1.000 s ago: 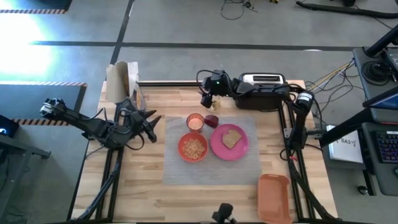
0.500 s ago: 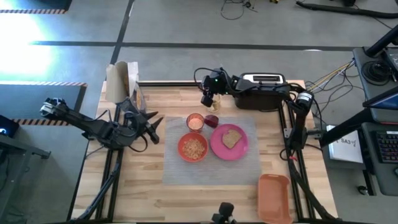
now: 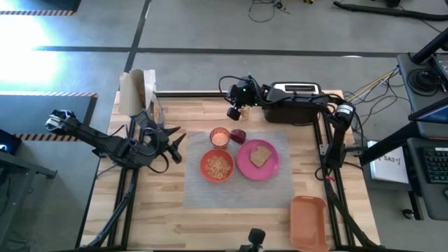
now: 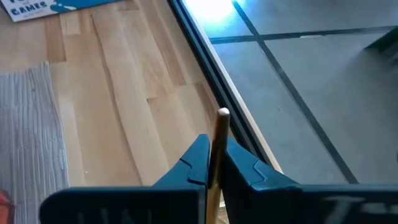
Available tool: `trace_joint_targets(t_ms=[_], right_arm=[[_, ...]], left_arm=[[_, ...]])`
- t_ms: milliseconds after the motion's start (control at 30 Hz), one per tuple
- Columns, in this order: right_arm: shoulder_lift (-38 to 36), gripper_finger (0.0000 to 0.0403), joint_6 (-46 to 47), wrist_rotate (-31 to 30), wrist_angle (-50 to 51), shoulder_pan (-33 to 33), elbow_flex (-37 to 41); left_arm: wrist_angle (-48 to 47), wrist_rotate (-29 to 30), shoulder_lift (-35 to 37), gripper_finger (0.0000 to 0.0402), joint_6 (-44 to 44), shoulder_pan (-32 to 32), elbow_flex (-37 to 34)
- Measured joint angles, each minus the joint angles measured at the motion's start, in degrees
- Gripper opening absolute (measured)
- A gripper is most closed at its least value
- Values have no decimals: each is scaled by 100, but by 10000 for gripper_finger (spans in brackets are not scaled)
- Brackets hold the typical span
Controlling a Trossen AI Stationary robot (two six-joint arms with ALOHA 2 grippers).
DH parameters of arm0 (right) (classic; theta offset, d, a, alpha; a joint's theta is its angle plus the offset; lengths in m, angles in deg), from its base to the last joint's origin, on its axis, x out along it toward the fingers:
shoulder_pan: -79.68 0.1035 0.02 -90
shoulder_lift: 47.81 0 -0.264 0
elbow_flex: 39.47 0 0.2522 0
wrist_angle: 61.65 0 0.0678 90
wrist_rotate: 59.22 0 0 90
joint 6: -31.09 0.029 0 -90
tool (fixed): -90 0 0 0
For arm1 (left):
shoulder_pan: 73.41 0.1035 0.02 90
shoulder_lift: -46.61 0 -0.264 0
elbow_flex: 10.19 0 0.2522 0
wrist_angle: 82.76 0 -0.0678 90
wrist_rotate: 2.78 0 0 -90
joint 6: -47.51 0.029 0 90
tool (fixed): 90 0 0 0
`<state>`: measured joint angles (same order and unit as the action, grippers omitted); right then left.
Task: Arrange a breakfast setting
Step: Put the gold spoon on the gray tablemat to the left of the orange bowl
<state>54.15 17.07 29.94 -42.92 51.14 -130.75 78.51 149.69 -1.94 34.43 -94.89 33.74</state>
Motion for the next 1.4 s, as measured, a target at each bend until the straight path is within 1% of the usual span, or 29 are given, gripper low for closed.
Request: trace_joint_targets(t_ms=[267, 367, 500, 567, 667, 767, 833, 933, 1000, 1067, 1167, 1233, 1300, 1400], right_arm=[[-486, 11, 96, 2, 337, 0, 0], [-703, 11, 131, 102, 425, 0, 0], [-1003, 10, 246, 147, 486, -2, 0], [-1147, 10, 246, 150, 504, 0, 0], [-1354, 10, 246, 170, 479, 0, 0], [-1547, 10, 249, 405, 354, -2, 2], [-1653, 10, 331, 755, 163, -2, 2], [-1752, 10, 575, 1386, -219, 0, 2], [-1775, 9, 730, 1758, -432, 0, 2], [-1774, 9, 819, 1993, -568, 2, 2], [-1752, 9, 821, 2044, -635, 4, 2], [-1716, 9, 819, 2044, -658, 17, 6], [-1687, 9, 826, 2044, -705, 23, 5], [-1632, 9, 825, 2082, -765, 44, 11]], left_arm=[[543, -24, -96, 139, 18, -8, 0], [912, -197, -98, 139, 44, -9, 0], [1214, -522, -86, 139, 554, -9, 0], [1292, -571, -87, 139, 800, -9, 0], [1362, -614, -88, 139, 874, -9, 0], [1434, -616, -86, 139, 877, -7, 0], [1511, -617, -92, 139, 973, -7, 1], [1557, -621, -99, 139, 1362, -7, 0], [1642, -648, -99, 139, 1404, -7, 0], [1752, -899, -99, 139, 1401, -4, 2], [2039, -1611, -135, 139, 1418, -2, 2], [2248, -1980, -168, 139, 1693, -9, 0], [2387, -2028, -202, 139, 1978, -9, 0], [2570, -1836, -282, 139, 2013, -7, 2]])
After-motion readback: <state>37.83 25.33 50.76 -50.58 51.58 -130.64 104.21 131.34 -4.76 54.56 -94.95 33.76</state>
